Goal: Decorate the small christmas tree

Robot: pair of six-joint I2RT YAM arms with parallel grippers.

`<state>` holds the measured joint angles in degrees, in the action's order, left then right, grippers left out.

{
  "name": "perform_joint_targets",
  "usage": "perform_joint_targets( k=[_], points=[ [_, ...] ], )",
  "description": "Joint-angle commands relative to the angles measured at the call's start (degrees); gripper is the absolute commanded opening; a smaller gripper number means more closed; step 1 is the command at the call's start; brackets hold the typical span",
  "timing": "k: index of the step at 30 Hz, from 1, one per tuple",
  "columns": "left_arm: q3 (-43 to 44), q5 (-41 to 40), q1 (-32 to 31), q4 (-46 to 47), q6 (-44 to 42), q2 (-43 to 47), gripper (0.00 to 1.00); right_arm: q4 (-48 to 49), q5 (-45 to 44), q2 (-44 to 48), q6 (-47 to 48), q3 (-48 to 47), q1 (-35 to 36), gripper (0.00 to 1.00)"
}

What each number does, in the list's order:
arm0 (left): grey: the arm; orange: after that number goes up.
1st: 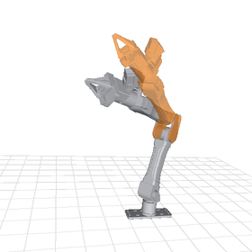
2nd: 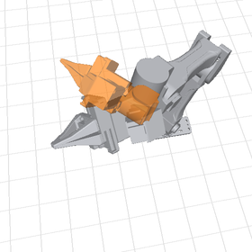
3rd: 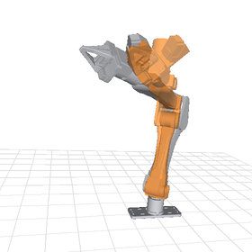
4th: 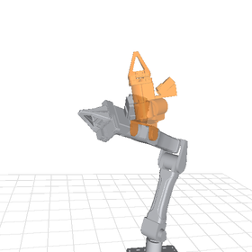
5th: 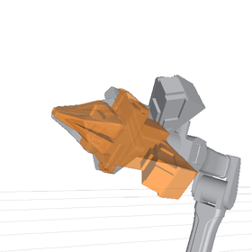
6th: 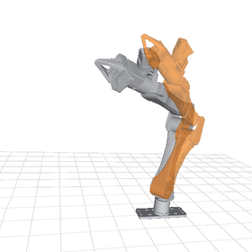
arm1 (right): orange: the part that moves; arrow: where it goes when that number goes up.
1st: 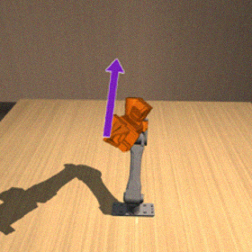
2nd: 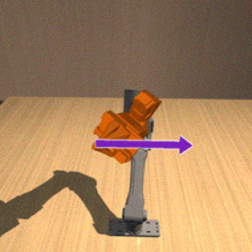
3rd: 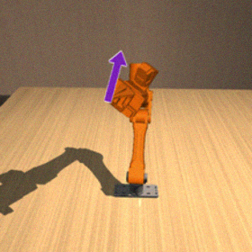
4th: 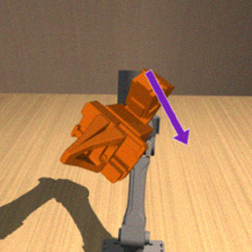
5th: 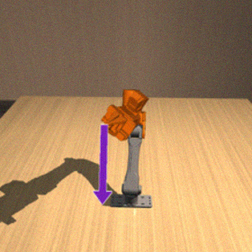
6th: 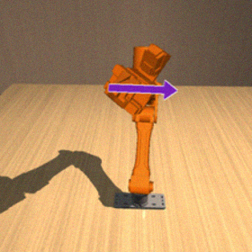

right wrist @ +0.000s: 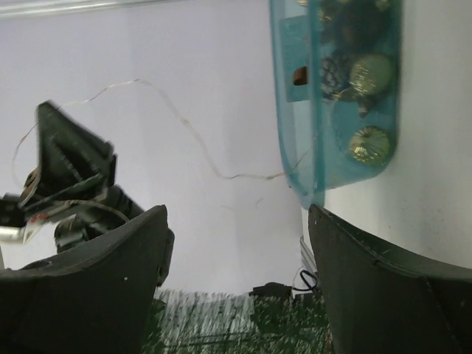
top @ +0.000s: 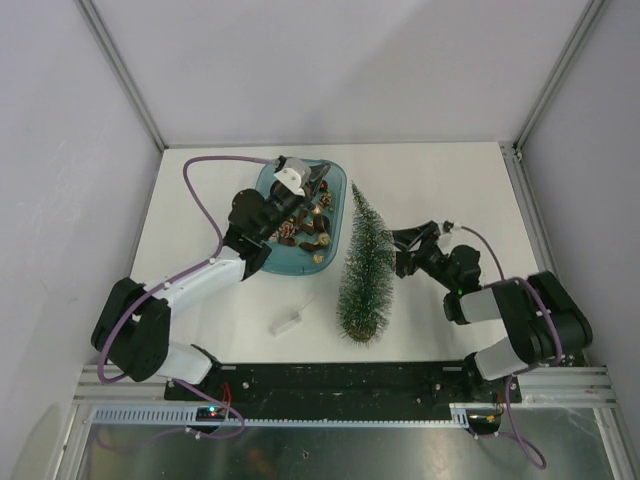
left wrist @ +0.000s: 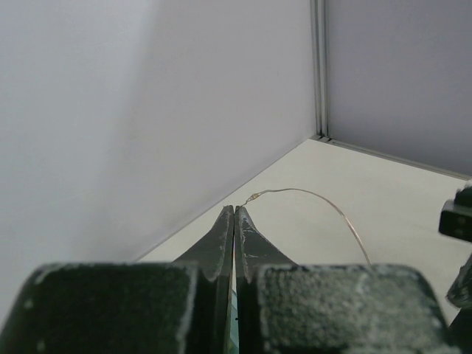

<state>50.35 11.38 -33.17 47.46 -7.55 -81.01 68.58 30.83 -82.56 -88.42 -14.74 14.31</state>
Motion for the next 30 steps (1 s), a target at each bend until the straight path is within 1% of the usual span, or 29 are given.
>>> perform_joint_targets(
  k=[1,4,6,10,16,22,30],
  points=[
    [0.92,0.79,-0.3,2.46,-0.17,1.17,0.0,16.0,-3.92,-8.58,-5.95,-2.95,2.74,0.81],
    [0.81,1.15,-0.35,2.38,0.32,1.51,0.0,20.0,-6.73,-13.54,-8.29,-4.51,4.12,0.79],
    [0.78,1.45,-0.33,2.26,0.58,1.64,0.0,21.24,-8.7,-15.29,-9.1,-5.78,4.74,0.78],
    [0.44,1.96,-0.4,1.93,1.01,1.95,0.0,21.76,-11.84,-15.81,-9.24,-7.8,5.09,0.74],
    [-0.74,2.56,-0.35,1.49,1.51,2.7,0.0,21.94,-15.17,-15.9,-9.97,-9.36,4.99,0.65],
    [-1.25,2.25,-0.34,1.24,1.31,3.27,0.0,22.48,-14.53,-16.37,-11.33,-10.04,5.01,0.51],
    [-1.61,2.02,-0.39,1.23,1.08,3.49,0.0,22.74,-13.67,-15.6,-11.08,-9.06,4.28,0.21]
  ],
)
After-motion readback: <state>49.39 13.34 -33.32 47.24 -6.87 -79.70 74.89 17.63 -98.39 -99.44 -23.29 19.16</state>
